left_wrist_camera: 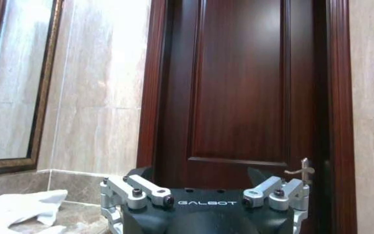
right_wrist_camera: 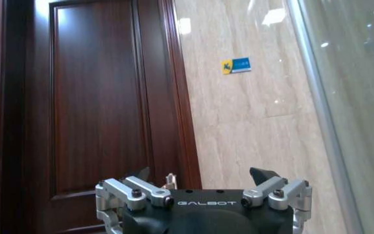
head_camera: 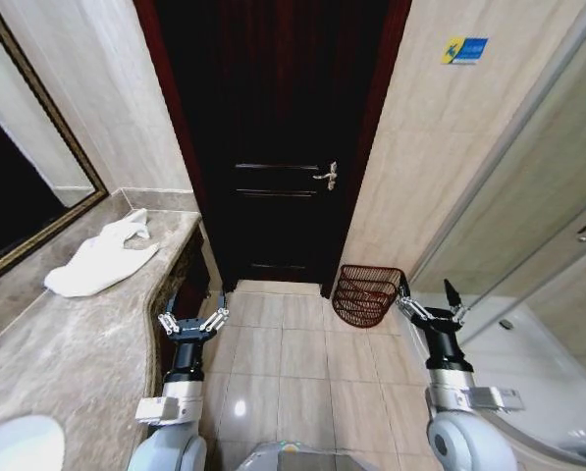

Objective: Discard the used towel into the hamper.

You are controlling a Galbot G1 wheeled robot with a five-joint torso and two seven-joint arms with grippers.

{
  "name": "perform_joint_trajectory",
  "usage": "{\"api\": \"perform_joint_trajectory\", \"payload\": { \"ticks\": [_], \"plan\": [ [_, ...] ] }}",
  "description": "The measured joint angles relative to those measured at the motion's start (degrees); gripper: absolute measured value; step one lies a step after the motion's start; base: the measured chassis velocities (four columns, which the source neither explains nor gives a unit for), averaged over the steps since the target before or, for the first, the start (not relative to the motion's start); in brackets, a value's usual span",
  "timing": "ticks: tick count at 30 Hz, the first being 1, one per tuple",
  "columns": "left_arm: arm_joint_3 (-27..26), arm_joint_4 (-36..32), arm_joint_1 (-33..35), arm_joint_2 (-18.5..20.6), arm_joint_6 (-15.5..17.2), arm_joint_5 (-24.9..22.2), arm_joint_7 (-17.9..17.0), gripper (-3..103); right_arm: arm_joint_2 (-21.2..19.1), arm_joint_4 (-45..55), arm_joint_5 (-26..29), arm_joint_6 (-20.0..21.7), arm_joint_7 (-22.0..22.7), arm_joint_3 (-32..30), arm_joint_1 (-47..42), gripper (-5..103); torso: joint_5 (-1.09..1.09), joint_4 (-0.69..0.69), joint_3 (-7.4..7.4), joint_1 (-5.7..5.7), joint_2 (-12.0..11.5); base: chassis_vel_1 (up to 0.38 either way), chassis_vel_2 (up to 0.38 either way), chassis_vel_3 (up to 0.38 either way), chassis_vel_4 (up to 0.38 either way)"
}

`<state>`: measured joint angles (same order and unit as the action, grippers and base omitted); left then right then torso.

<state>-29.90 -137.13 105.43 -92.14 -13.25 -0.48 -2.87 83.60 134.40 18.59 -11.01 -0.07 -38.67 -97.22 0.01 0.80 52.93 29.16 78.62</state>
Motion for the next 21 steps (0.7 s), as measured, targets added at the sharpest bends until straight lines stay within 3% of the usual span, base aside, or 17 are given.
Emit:
{"api": "perform_joint_trajectory", "payload": {
  "ticks": [21],
  "plan": [
    [-0.15, 0.23, -0.29, 0.00, -0.19, -0.67, 0.55, 99, -0.11, -0.36, -0.31, -0.03, 0.59, -0.05, 0.56, 100, 0.00, 0.00, -0.01, -0.01, 0.00, -0.133, 0.140, 0.139, -0.139]
  ]
}}
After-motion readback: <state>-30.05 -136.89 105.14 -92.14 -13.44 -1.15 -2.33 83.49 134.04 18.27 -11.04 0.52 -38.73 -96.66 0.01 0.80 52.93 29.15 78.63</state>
